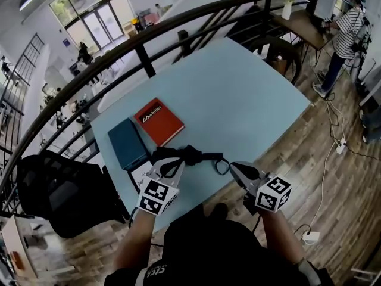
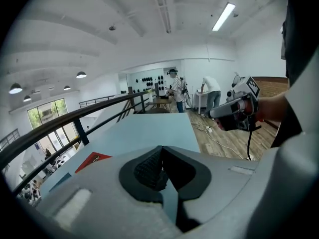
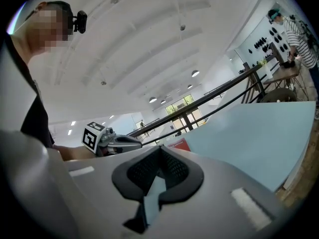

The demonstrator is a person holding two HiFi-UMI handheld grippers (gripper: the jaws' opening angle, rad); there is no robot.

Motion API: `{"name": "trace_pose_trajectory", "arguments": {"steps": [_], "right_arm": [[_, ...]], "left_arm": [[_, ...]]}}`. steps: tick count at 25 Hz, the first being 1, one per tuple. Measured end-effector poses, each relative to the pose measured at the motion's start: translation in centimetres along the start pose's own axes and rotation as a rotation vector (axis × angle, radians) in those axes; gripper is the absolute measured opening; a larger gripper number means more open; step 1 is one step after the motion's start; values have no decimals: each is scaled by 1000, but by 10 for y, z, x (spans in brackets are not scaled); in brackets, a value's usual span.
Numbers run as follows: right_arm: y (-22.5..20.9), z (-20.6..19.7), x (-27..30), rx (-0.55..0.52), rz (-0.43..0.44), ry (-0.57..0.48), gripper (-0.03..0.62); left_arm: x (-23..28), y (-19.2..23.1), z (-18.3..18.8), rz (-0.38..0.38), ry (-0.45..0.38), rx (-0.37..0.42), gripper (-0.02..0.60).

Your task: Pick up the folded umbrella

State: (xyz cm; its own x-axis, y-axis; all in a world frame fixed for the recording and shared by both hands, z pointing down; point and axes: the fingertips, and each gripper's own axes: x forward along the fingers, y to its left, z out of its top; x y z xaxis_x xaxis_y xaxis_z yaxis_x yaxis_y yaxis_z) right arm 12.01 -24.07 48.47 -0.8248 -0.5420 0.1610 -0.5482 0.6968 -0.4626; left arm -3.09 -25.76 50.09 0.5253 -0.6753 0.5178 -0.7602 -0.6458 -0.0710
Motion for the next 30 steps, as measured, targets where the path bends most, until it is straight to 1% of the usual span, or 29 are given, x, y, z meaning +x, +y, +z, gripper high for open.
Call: {"name": "trace_pose_trajectory", "arguments": {"steps": [1, 2, 3, 7, 13, 17, 20, 22, 27, 30], "right_arm": [[0, 0, 4, 1, 1, 9, 2], [-1, -1, 8, 4, -1, 16, 2], [-4, -1, 10, 9, -8, 23, 2], [-16, -8, 20, 29, -42, 43, 2], [-19, -20, 38, 58, -71, 75, 2], [-22, -26, 46, 70, -89, 103, 2], [-23, -29, 52, 73, -99, 123, 2], [-25, -31, 56, 75, -105, 136, 2], [-29, -40, 63, 82, -118, 159, 2], [-30, -43, 63, 93, -131, 166, 2]], "left_arm": [[7, 5, -5, -13, 18, 16, 6], [14, 10, -12, -26, 39, 33, 21], [21, 14, -19, -40, 63, 51, 69], [48, 25, -49, -121, 159, 119, 118], [83, 36, -92, -255, 304, 240, 224], [102, 45, -123, -302, 412, 331, 267], [114, 47, -147, -348, 496, 368, 325], [121, 46, -159, -380, 535, 391, 346], [137, 51, -185, -446, 639, 478, 397], [145, 49, -192, -489, 675, 506, 407]]}}
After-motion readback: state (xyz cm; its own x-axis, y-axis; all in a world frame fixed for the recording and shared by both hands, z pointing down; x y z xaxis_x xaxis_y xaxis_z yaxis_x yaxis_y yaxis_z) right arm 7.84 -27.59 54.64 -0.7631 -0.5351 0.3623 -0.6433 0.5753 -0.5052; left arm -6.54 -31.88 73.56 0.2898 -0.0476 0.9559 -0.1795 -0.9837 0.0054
